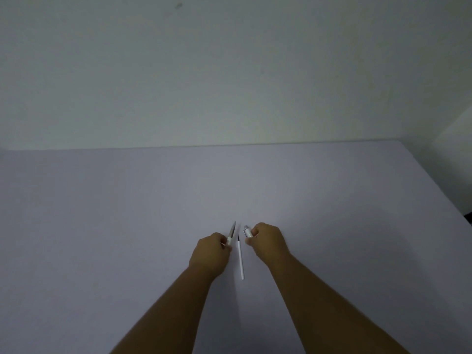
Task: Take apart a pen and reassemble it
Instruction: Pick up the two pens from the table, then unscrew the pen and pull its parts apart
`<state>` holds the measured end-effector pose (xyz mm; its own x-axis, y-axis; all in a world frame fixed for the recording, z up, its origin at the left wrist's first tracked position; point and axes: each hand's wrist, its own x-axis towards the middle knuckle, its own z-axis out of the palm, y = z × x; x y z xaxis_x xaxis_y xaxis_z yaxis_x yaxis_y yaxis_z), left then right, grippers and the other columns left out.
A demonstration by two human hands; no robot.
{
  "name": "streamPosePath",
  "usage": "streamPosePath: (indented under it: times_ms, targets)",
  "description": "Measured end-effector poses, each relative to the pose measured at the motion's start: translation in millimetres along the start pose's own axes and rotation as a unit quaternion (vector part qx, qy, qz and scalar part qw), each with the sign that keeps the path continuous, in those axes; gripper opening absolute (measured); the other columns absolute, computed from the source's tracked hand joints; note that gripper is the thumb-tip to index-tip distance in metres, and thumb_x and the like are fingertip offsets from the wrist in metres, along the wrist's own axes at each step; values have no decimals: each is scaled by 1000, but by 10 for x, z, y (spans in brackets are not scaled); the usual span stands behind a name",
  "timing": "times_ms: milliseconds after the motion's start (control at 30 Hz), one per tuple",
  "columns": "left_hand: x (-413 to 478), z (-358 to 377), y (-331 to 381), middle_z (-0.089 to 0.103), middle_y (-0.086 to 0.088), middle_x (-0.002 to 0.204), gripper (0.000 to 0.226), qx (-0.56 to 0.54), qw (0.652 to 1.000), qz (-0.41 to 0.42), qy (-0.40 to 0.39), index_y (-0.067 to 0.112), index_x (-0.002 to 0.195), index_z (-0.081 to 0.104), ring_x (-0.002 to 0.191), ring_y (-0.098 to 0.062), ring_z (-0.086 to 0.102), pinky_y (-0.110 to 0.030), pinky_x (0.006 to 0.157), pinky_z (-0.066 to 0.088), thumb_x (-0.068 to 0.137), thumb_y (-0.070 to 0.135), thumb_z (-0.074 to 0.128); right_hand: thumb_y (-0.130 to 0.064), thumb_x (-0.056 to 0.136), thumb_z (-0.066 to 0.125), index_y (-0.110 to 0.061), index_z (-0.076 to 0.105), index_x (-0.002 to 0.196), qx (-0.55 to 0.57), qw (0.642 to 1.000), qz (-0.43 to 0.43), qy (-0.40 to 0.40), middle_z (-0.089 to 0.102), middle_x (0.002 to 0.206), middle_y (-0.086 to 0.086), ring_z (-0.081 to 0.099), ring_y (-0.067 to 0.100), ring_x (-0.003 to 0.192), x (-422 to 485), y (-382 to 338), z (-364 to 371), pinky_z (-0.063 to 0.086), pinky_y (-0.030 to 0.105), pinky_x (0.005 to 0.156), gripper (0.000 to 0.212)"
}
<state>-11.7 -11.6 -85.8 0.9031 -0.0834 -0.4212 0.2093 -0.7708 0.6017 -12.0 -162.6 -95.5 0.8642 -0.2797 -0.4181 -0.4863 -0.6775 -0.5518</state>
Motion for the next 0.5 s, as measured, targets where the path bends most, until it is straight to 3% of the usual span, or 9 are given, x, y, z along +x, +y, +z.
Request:
streamPosePath:
  times_ms: [133,300,500]
  targets:
    - [7,14,1,65,-5,90,22,-4,1000,0,10,14,106,63,84,-26,66,-39,77,59,89,26,55,-23,80,68,-8,65,93,-45,999,-21,5,69,101,13,63,31,94,-10,26,73,48,33,75,20]
    - [17,23,-50,69,-6,105,25,28,999,9,16,16,109,62,93,-23,63,-34,84,53,89,28,53,-25,80,67,-10,63,92,-60,998,-25,10,66,101,12,62,31,94,-7,66,117,41,30,69,20]
    - [-7,25,-56,67,-4,109,27,58,998,20,11,18,113,60,97,-22,63,-36,86,54,90,31,53,-26,81,65,-9,62,91,-71,997,-33,5,65,100,11,61,29,92,-20,120,125,44,33,70,20]
